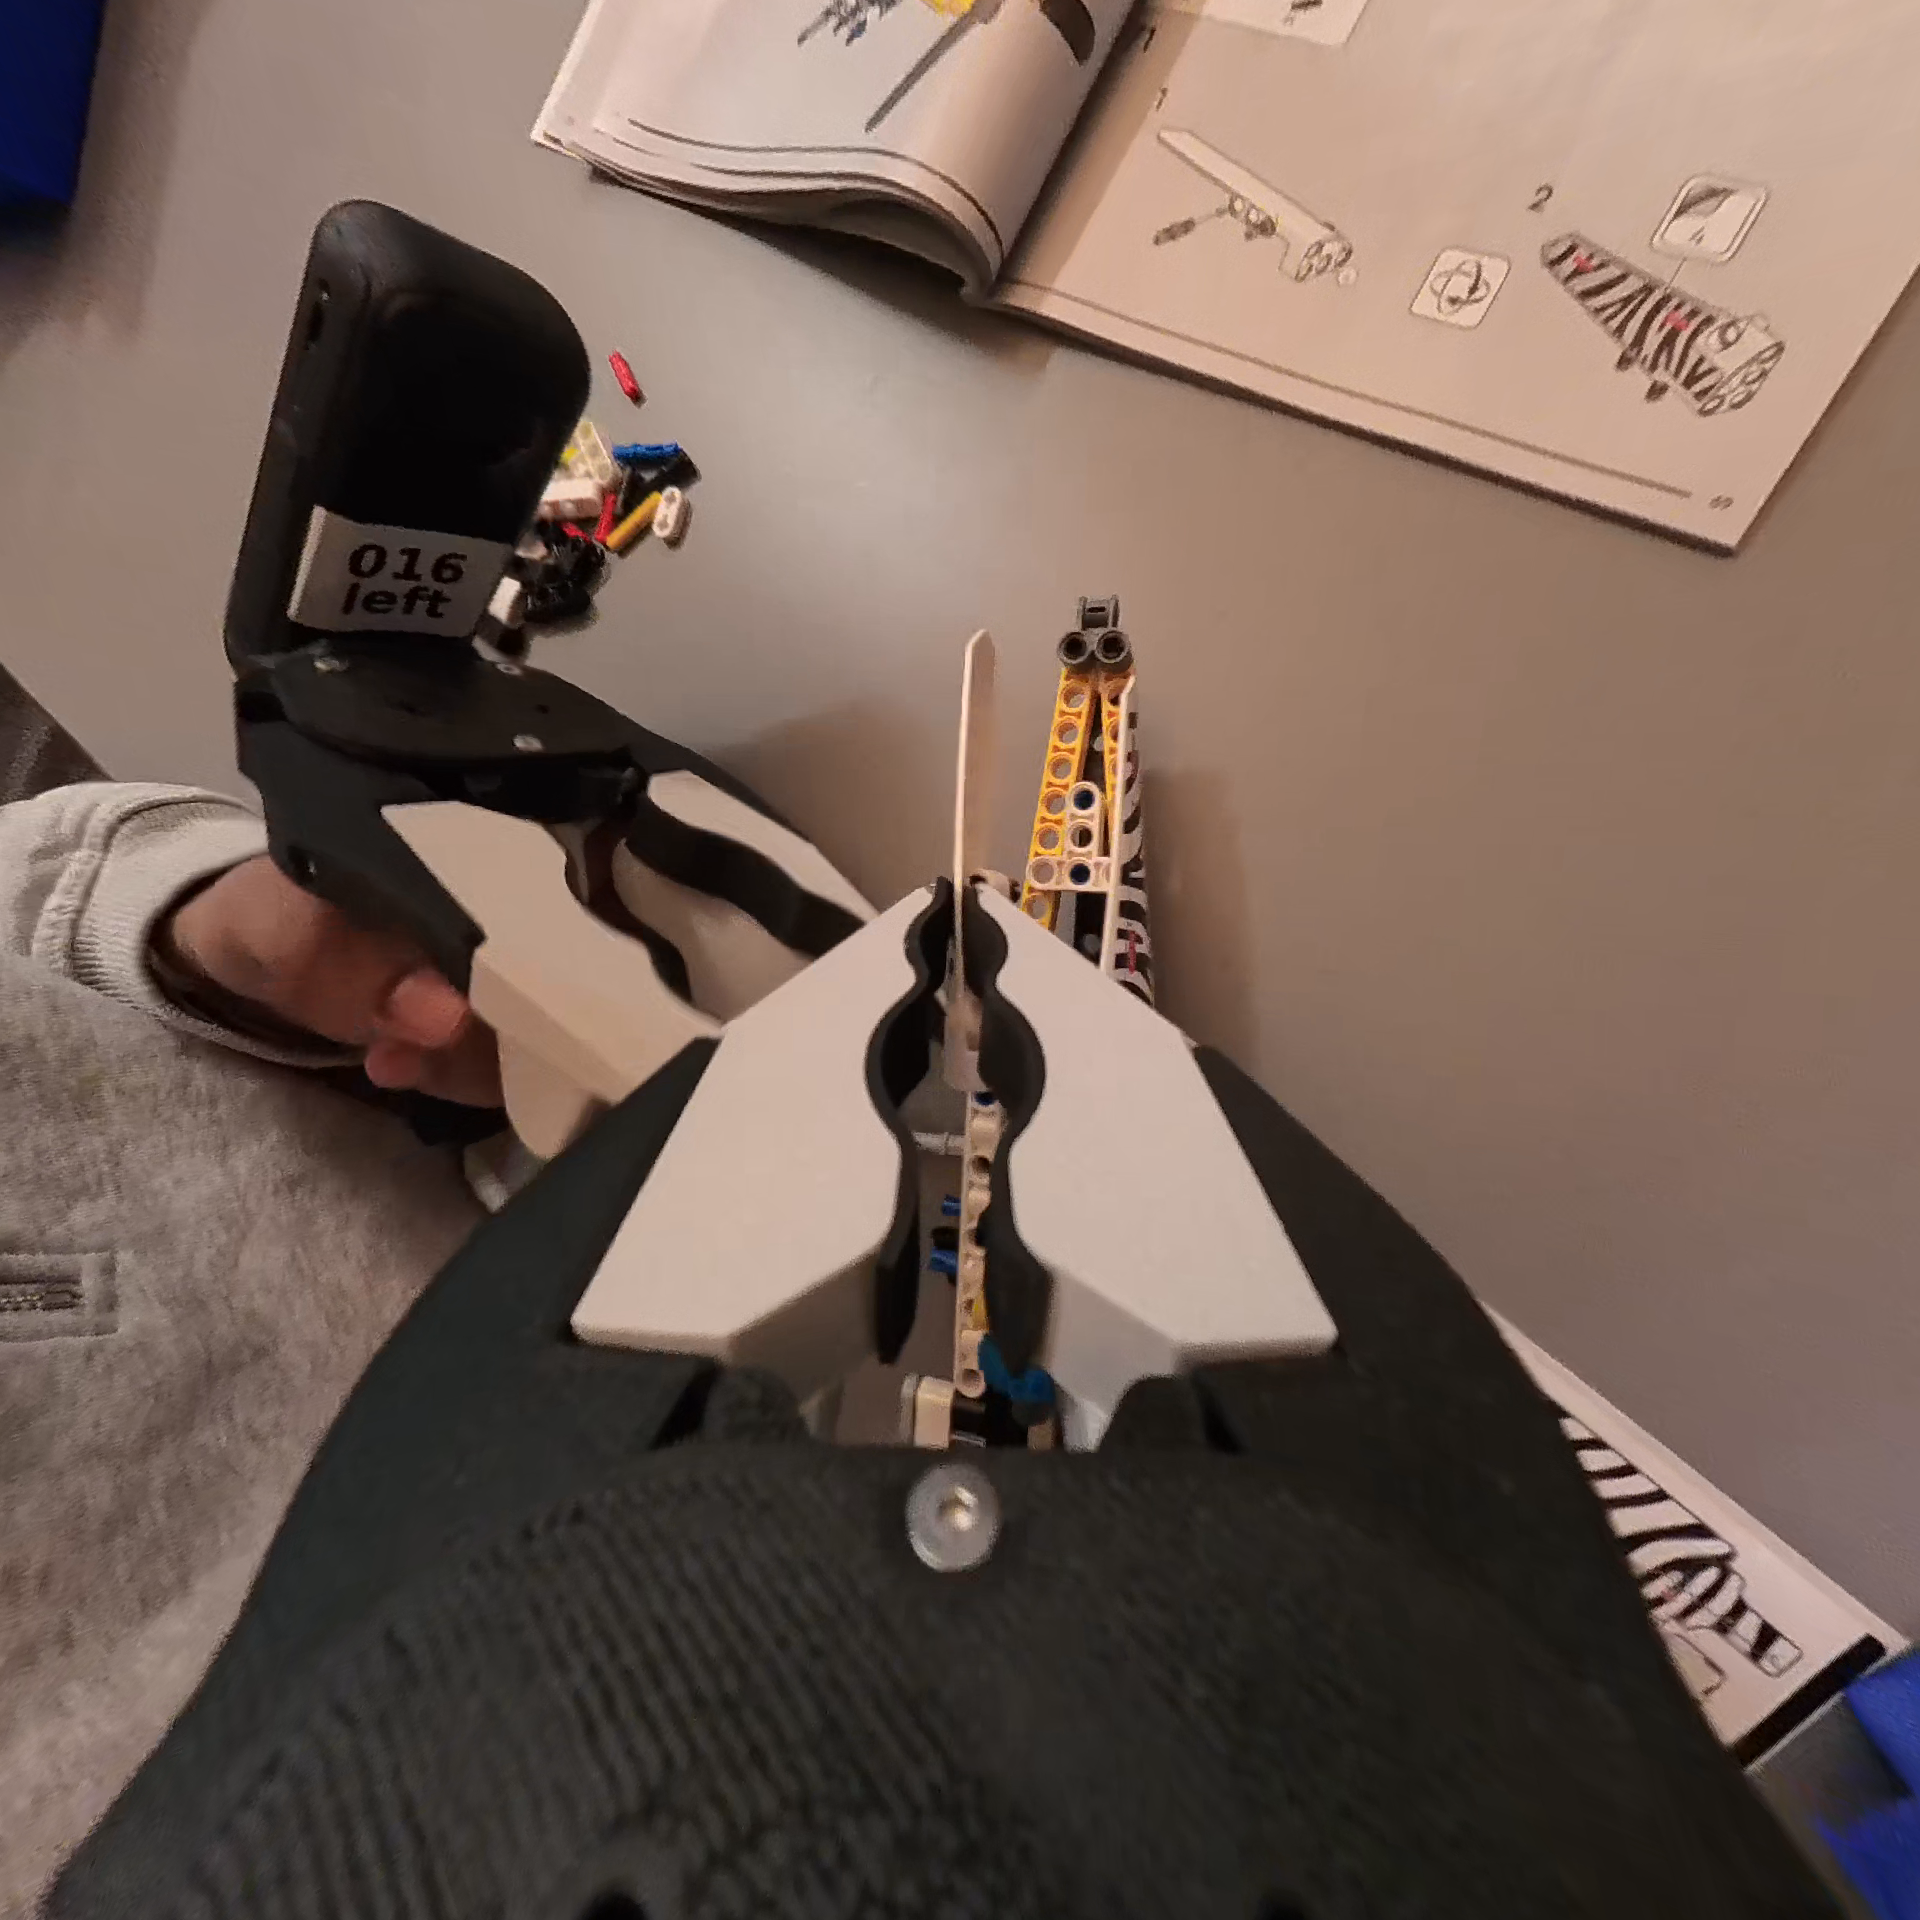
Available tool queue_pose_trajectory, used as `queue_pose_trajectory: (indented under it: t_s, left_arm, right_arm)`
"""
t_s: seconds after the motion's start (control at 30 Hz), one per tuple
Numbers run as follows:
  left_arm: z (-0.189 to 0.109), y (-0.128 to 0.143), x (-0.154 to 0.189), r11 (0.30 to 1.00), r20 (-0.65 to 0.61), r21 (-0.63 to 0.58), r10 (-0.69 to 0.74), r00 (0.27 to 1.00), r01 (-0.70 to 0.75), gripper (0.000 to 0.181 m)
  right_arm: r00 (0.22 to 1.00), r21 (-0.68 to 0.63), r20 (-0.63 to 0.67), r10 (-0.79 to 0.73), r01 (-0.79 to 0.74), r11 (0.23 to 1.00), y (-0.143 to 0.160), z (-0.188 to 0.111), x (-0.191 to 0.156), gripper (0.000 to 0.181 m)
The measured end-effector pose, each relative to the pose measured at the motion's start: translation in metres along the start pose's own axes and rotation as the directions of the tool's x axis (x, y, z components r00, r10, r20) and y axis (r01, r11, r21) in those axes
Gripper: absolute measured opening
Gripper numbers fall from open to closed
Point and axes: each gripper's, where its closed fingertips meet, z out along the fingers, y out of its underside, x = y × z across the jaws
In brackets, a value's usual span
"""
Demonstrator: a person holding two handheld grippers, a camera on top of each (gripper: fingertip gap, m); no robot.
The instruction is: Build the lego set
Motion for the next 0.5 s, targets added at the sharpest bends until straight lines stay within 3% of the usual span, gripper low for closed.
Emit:
queue_pose_trajectory:
  t_s: [0.1,0.17,0.3,0.37,0.5]
  left_arm:
    - [-0.016,-0.027,-0.011,0.987,0.064,0.16,-0.01,0.998,0.0,0.042]
    - [-0.023,-0.035,-0.025,0.979,0.17,0.202,0.003,0.985,-0.038,0.035]
    - [-0.012,-0.017,-0.044,0.991,0.35,0.049,0.102,0.931,-0.127,0.034]
    - [-0.012,-0.021,-0.052,0.982,0.438,0.044,0.148,0.887,-0.186,0.026]
    - [-0.005,-0.022,-0.051,0.992,0.403,0.078,0.055,0.913,-0.094,0.024]
  right_arm:
    - [1.0,0.057,-0.011,-0.018,0.019,0.998,-0.005,-0.01,0.001,0.0]
    - [1.0,0.108,-0.009,-0.027,0.028,0.994,-0.009,-0.018,0.001,0.0]
    - [0.998,0.204,-0.022,-0.059,0.062,0.977,-0.011,-0.034,0.003,0.0]
    - [0.997,0.24,-0.031,-0.075,0.08,0.967,-0.009,-0.042,0.004,0.0]
    - [0.995,0.287,-0.038,-0.095,0.101,0.953,-0.003,-0.053,0.009,0.0]
